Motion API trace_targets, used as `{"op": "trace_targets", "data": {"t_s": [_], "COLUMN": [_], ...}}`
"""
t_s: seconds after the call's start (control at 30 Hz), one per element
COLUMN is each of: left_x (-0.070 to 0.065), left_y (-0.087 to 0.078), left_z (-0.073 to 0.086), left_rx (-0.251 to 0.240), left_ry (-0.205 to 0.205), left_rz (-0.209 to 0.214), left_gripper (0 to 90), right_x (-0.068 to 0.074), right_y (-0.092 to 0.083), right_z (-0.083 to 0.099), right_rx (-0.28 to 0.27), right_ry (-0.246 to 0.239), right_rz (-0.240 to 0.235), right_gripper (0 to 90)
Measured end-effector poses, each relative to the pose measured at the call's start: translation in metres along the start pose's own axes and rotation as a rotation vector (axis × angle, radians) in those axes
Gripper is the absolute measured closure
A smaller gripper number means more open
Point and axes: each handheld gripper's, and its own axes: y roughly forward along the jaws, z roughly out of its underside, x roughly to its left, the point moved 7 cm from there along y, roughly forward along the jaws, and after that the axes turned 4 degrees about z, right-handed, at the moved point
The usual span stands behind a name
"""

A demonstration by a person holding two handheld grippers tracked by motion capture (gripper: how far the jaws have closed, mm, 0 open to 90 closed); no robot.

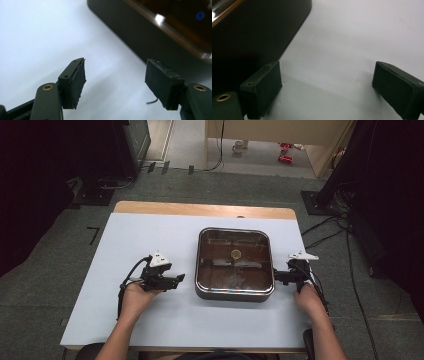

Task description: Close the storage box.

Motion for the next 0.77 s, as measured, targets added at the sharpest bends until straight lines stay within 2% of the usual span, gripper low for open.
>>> {"op": "trace_targets", "data": {"t_s": [0.1, 0.13, 0.23, 0.47, 0.57, 0.77], "left_x": [-0.002, -0.004, -0.005, -0.009, -0.012, -0.012], "left_y": [0.006, 0.009, 0.014, 0.016, 0.018, 0.018], "left_z": [0.011, 0.017, 0.023, 0.027, 0.031, 0.031], "left_rx": [0.036, 0.068, 0.099, 0.044, 0.009, 0.007], "left_ry": [-0.016, -0.009, 0.003, 0.039, 0.074, 0.076], "left_rz": [0.023, 0.024, 0.021, -0.001, -0.035, -0.037], "left_gripper": [28.2, 27.8, 26.4, 23.3, 22.5, 21.8], "right_x": [0.0, 0.0, 0.0, 0.0, 0.0, 0.0], "right_y": [0.0, 0.0, 0.0, 0.0, 0.0, 0.0], "right_z": [0.0, 0.0, 0.0, 0.0, 0.0, 0.0], "right_rx": [0.0, 0.0, 0.0, 0.0, 0.0, 0.0], "right_ry": [0.0, 0.0, 0.0, 0.0, 0.0, 0.0], "right_rz": [0.0, 0.0, 0.0, 0.0, 0.0, 0.0], "right_gripper": [8.3, 8.2, 8.2, 8.2, 8.2, 8.2]}}
